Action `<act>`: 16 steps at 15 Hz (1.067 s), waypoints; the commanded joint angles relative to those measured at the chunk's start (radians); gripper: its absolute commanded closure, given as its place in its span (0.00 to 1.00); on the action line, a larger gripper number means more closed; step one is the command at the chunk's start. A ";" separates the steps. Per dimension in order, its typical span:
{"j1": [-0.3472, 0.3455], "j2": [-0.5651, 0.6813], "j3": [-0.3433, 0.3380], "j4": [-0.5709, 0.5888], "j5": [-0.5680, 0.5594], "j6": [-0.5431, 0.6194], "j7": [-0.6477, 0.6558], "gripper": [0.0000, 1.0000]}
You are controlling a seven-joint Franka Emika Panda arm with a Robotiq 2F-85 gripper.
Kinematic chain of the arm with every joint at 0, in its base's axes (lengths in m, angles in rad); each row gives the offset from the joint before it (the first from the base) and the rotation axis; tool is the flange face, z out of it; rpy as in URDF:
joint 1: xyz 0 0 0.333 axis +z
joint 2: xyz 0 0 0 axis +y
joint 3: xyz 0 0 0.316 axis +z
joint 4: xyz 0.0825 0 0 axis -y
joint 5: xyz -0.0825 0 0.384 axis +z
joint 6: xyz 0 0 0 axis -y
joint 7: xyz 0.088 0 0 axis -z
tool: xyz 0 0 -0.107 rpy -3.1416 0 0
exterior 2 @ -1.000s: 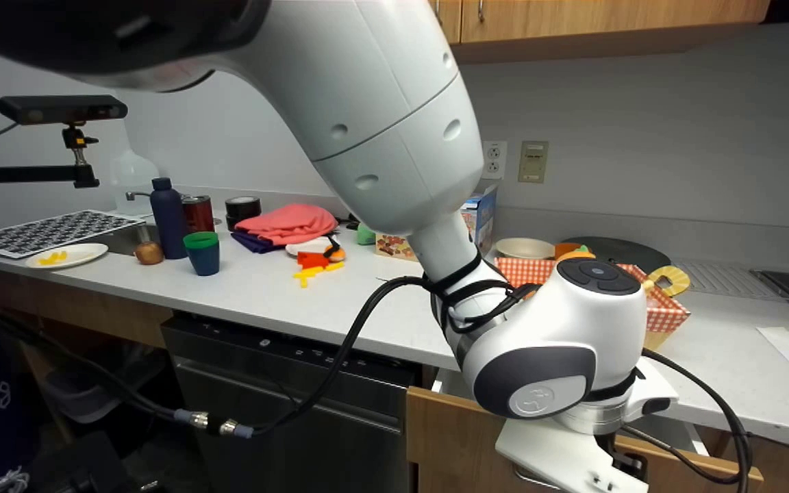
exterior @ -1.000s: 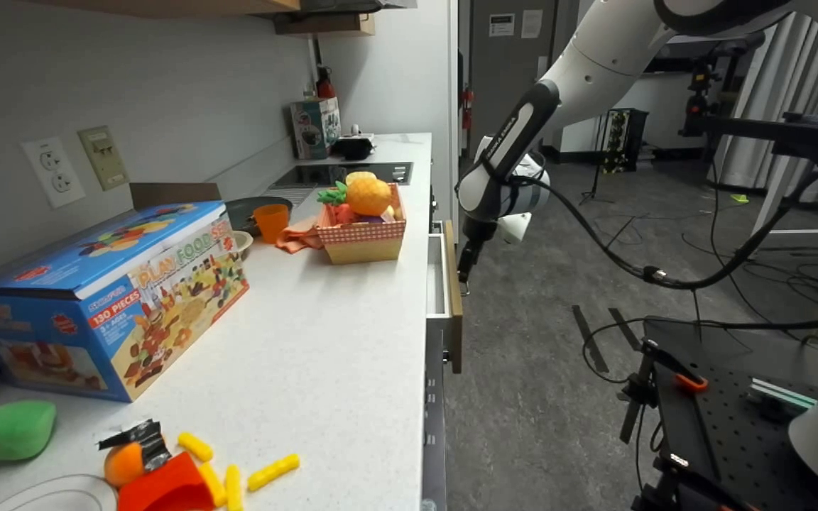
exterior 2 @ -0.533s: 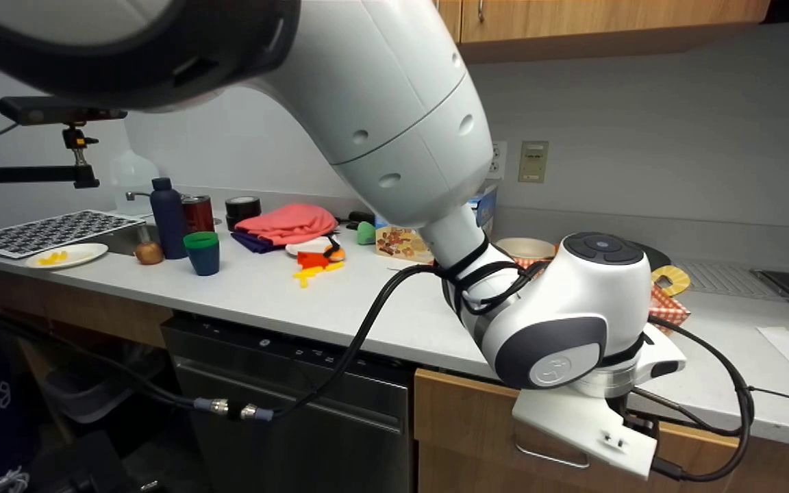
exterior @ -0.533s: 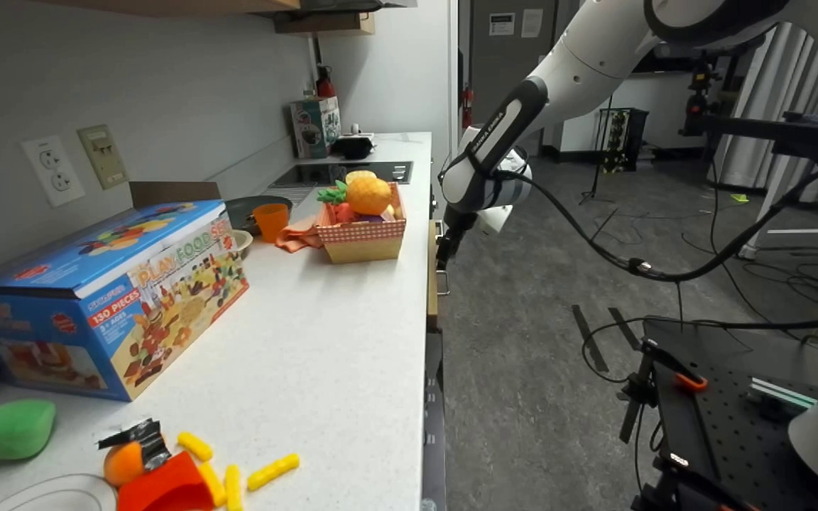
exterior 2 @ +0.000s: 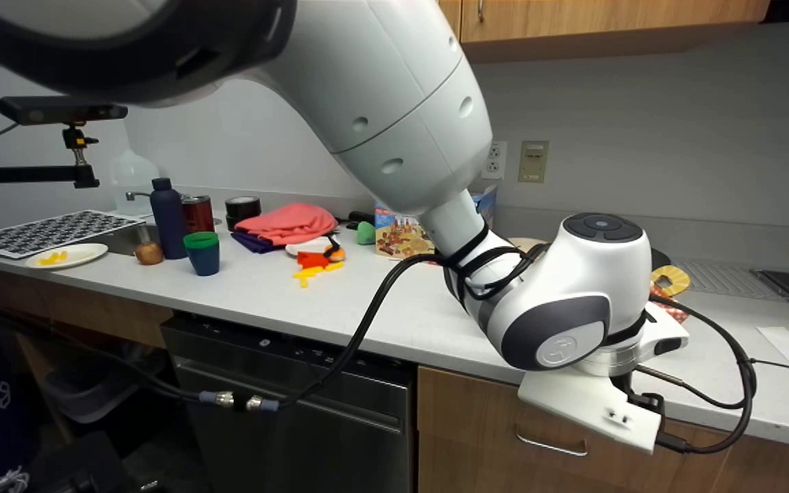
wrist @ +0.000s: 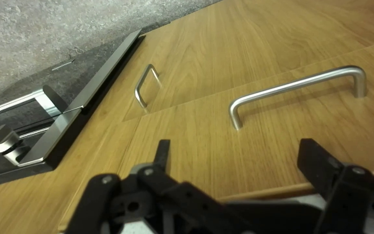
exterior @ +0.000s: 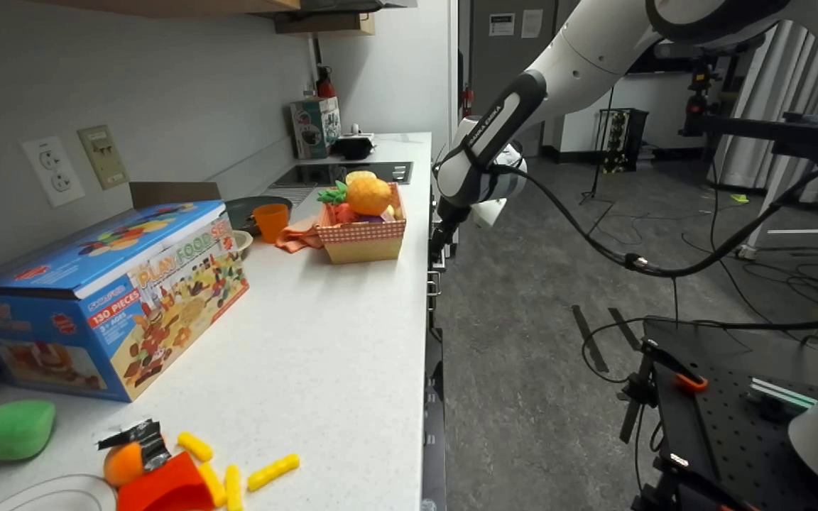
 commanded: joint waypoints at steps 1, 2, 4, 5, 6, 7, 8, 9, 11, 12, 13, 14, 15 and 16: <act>0.010 -0.140 0.001 -0.132 -0.040 0.013 0.030 0.00; 0.009 -0.186 0.012 -0.173 -0.038 0.023 0.023 0.00; 0.033 -0.273 0.004 -0.249 -0.046 0.040 0.033 0.00; 0.049 -0.318 -0.004 -0.287 -0.053 0.050 0.038 0.00; 0.065 -0.363 -0.012 -0.325 -0.059 0.063 0.044 0.00; 0.080 -0.405 -0.016 -0.359 -0.065 0.076 0.048 0.00; 0.100 -0.457 -0.021 -0.403 -0.075 0.095 0.058 0.00; 0.119 -0.498 -0.028 -0.438 -0.088 0.111 0.072 0.00; 0.161 -0.584 -0.046 -0.517 -0.121 0.157 0.111 0.00; 0.184 -0.625 -0.059 -0.561 -0.145 0.184 0.142 0.00; 0.206 -0.663 -0.074 -0.600 -0.169 0.205 0.172 0.00; 0.224 -0.695 -0.092 -0.638 -0.194 0.231 0.205 0.00; 0.234 -0.725 -0.099 -0.678 -0.207 0.258 0.223 0.00; 0.197 -0.634 -0.058 -0.571 -0.162 0.209 0.172 0.00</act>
